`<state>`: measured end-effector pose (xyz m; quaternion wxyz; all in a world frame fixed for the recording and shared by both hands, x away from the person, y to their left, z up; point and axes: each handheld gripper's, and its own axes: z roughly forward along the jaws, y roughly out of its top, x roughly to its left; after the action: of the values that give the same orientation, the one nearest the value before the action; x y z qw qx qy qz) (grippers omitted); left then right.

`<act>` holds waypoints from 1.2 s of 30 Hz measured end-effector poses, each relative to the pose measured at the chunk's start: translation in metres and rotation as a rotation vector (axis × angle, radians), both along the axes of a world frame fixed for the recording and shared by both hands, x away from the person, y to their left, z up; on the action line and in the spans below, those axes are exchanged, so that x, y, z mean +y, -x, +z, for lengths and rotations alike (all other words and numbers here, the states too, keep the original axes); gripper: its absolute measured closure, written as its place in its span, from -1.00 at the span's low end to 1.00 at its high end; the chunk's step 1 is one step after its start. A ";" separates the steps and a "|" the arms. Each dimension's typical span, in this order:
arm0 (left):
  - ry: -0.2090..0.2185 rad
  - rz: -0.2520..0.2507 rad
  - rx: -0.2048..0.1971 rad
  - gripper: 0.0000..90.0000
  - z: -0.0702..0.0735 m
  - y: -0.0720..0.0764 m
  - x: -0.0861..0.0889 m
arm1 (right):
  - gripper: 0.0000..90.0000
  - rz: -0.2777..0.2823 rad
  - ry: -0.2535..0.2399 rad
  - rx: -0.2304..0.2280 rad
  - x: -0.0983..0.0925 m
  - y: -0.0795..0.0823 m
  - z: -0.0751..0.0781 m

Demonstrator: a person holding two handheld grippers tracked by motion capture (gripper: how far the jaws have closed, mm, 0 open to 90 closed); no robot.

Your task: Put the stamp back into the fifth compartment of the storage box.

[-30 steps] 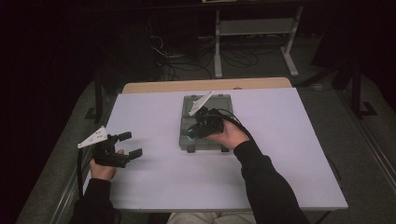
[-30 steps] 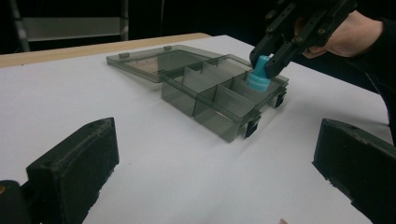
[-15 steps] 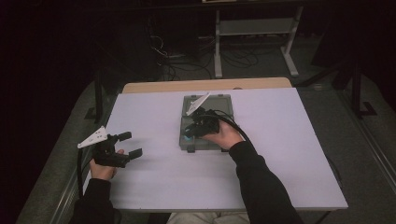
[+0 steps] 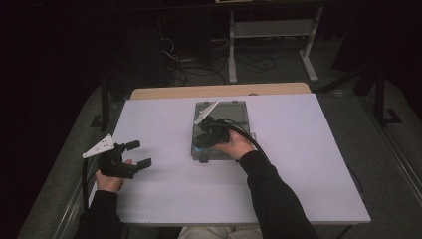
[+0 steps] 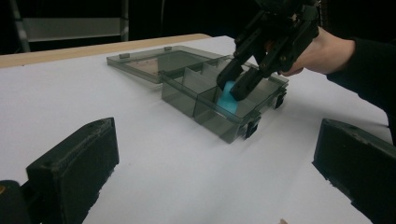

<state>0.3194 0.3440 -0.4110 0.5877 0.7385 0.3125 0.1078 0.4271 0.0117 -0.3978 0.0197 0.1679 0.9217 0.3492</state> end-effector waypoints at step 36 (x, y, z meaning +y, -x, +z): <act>-0.007 -0.004 -0.001 -1.00 0.000 0.001 -0.001 | -1.00 -0.176 -0.088 -0.059 -0.065 0.016 0.029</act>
<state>0.3188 0.3430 -0.4111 0.5854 0.7411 0.3103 0.1082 0.4114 -0.0530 -0.3685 0.0699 0.2385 0.8862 0.3909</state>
